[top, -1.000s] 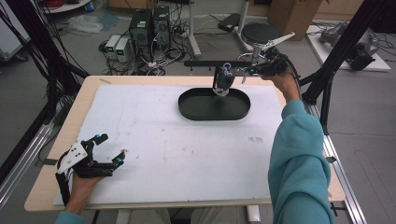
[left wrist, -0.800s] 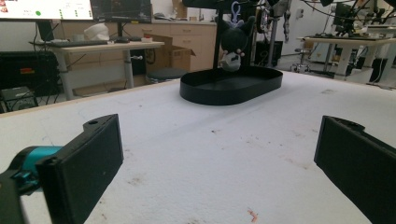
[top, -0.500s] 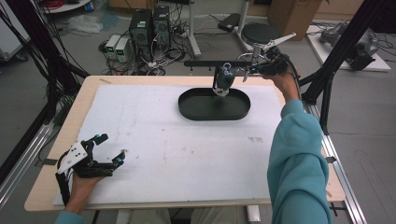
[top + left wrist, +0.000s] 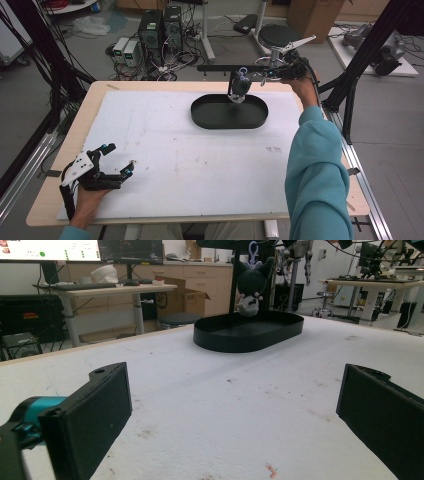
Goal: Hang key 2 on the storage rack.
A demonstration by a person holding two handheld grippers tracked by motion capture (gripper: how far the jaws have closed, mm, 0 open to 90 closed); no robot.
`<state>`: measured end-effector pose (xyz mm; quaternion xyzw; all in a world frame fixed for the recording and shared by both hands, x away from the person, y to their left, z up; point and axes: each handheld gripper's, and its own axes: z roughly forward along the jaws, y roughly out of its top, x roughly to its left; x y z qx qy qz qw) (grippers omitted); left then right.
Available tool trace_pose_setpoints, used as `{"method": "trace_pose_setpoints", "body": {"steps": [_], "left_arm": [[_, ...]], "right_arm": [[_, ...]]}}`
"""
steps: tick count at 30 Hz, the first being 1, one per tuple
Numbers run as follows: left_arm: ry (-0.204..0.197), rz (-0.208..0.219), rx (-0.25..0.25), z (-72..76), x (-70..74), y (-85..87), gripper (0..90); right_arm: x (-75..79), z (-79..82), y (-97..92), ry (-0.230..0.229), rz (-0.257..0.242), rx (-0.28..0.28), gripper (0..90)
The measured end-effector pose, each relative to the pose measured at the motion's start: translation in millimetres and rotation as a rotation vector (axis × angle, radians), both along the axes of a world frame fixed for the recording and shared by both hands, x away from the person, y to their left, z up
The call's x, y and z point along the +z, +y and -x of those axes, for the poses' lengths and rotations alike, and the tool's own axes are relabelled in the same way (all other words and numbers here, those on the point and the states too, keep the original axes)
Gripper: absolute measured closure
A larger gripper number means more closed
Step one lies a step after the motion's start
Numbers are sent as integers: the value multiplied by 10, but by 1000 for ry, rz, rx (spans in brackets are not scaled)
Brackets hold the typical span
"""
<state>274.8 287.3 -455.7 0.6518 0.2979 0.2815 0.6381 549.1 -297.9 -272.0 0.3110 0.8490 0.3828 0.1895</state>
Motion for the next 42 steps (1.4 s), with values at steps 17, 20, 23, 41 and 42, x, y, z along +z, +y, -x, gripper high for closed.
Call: {"method": "trace_pose_setpoints", "body": {"steps": [17, 20, 23, 41, 42], "left_arm": [[0, -2, 4, 0, 1, -2, 17], [7, 7, 11, -5, 1, 4, 17], [9, 8, 12, -8, 1, 8, 17], [18, 17, 26, -12, 1, 12, 17], [18, 18, 27, -12, 0, 11, 17]], "right_arm": [[34, 36, -49, -36, -46, -74, 622], [63, 92, -47, -63, -91, -73, 291], [107, 246, -23, -113, -129, -87, 98], [-357, 1836, -203, -297, -404, 27, 6], [-411, 1913, -190, -311, -400, 31, 6]]}}
